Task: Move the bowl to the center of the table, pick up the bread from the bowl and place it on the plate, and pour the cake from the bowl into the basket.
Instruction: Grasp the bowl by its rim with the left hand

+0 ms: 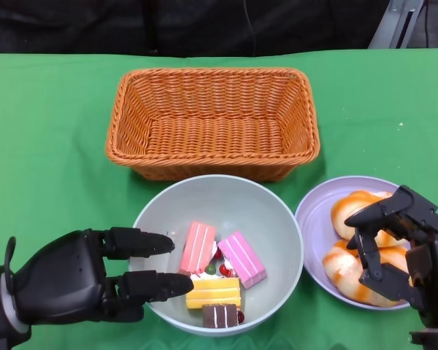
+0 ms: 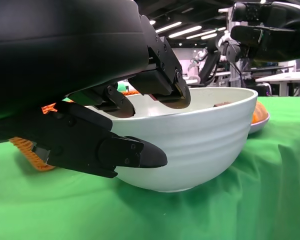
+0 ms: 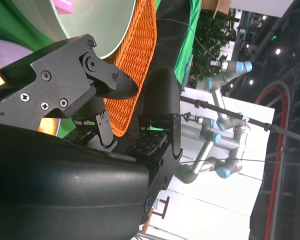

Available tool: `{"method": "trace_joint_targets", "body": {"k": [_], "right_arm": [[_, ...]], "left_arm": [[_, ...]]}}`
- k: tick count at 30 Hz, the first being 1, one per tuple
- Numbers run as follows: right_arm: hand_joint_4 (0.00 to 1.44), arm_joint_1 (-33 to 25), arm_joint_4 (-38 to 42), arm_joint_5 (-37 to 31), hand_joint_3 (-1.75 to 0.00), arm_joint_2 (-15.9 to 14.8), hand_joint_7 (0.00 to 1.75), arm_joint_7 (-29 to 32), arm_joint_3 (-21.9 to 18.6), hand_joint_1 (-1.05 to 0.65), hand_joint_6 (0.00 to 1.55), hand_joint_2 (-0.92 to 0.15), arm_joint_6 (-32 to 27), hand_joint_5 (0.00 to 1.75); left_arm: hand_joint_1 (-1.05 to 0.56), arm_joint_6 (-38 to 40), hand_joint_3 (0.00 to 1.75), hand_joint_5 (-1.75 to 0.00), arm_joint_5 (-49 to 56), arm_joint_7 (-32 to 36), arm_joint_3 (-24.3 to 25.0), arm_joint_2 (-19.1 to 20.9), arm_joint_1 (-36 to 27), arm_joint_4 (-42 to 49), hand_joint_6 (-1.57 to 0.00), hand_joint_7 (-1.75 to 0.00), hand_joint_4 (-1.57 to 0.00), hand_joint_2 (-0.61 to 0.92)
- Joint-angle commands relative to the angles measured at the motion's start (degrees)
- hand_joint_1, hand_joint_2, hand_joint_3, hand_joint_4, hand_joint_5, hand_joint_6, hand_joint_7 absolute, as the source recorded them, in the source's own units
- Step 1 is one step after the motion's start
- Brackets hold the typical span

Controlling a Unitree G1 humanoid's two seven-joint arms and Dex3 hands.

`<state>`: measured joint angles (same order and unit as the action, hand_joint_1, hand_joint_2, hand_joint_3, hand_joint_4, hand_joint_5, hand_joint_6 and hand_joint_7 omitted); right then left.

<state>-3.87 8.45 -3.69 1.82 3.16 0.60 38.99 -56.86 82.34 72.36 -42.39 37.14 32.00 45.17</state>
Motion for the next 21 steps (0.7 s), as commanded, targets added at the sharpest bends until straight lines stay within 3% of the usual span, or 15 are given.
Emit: {"method": "trace_joint_targets", "body": {"k": [1, 13, 21], "right_arm": [[0.73, -0.1, 0.3, 0.2, -0.96, -0.4, 1.26, 0.0, -0.5, -0.05, 0.71, -0.62, 0.2, 1.56], [0.73, -0.8, -0.5, 0.1, -0.95, -0.1, 1.26, -0.1, -0.3, -0.06, 0.71, -0.62, 0.4, 1.56], [0.74, -1.3, -0.8, -1.1, -0.99, 0.7, 1.26, 1.2, -0.1, -0.05, 0.72, -0.61, 1.0, 1.57]], "left_arm": [[-0.36, 1.2, 0.23, -0.03, -0.6, 3.0, -2.5, 0.7, 1.3, 1.9, -0.59, -0.01, -0.65, 0.92], [-0.38, 5.8, 0.28, -0.01, -2.6, 1.6, -7.2, 1.0, 2.4, 2.5, -0.56, 0.0, -0.63, 0.92], [-0.39, 8.5, 0.21, -0.03, -6.7, -9.2, -6.4, 1.4, 1.4, -1.9, -0.59, -0.01, -0.67, 0.92]]}}
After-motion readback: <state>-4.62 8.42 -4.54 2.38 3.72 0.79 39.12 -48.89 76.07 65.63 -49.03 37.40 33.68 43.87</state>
